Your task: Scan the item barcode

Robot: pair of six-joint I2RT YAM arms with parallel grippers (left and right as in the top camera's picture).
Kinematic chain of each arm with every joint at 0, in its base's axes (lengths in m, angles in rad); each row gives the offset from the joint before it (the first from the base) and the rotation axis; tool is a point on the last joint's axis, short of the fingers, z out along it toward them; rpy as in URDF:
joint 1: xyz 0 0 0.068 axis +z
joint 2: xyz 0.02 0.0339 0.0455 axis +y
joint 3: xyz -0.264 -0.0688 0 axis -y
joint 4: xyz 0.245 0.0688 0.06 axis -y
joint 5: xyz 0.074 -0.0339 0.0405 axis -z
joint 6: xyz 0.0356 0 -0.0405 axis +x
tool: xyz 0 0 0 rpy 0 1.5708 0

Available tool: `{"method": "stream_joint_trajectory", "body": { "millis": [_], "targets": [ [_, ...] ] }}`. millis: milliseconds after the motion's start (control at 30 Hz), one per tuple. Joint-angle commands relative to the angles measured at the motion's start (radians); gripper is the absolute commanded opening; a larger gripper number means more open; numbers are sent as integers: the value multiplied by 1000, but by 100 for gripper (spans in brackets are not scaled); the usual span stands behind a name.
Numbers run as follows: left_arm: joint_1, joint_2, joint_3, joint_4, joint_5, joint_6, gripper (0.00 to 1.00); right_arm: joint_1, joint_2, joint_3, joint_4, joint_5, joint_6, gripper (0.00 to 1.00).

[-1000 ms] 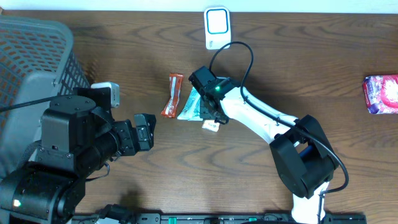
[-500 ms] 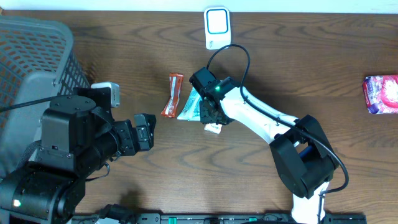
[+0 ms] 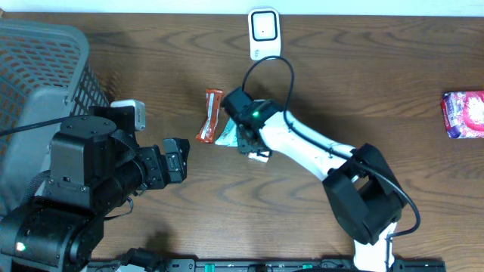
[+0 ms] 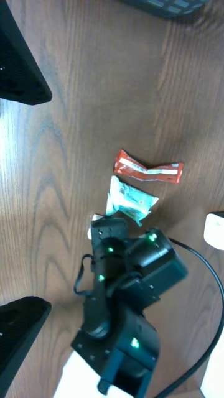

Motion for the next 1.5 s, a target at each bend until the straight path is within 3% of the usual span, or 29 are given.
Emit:
{"method": "stream_joint_trajectory", "body": {
  "millis": [0, 333, 567, 733, 833, 1000, 1233, 1333, 1467],
  "targets": [
    [-2, -3, 3, 0, -10, 2, 98, 32, 26, 2, 2, 89, 78, 48],
    [-2, -3, 3, 0, -10, 2, 98, 64, 27, -87, 32, 206, 163, 37],
    [-2, -3, 3, 0, -10, 2, 98, 64, 27, -175, 76, 205, 171, 36],
    [-2, -3, 3, 0, -10, 2, 98, 44, 15, -127, -5, 193, 170, 11],
    [-2, -3, 3, 0, -10, 2, 98, 7, -4, -75, -59, 162, 143, 5],
    [-2, -3, 3, 0, -10, 2, 98, -123, -45, 0, -80, -83, -61, 1],
    [-2, -3, 3, 0, -10, 2, 98, -385, -53, 2, -50, -734, -479, 1],
    [-2, -3, 3, 0, -10, 2, 98, -480, -53, -13, -69, -861, -565, 1],
    [-2, -3, 3, 0, -10, 2, 98, -589, -53, -84, -68, -880, -599, 1]
  ]
}}
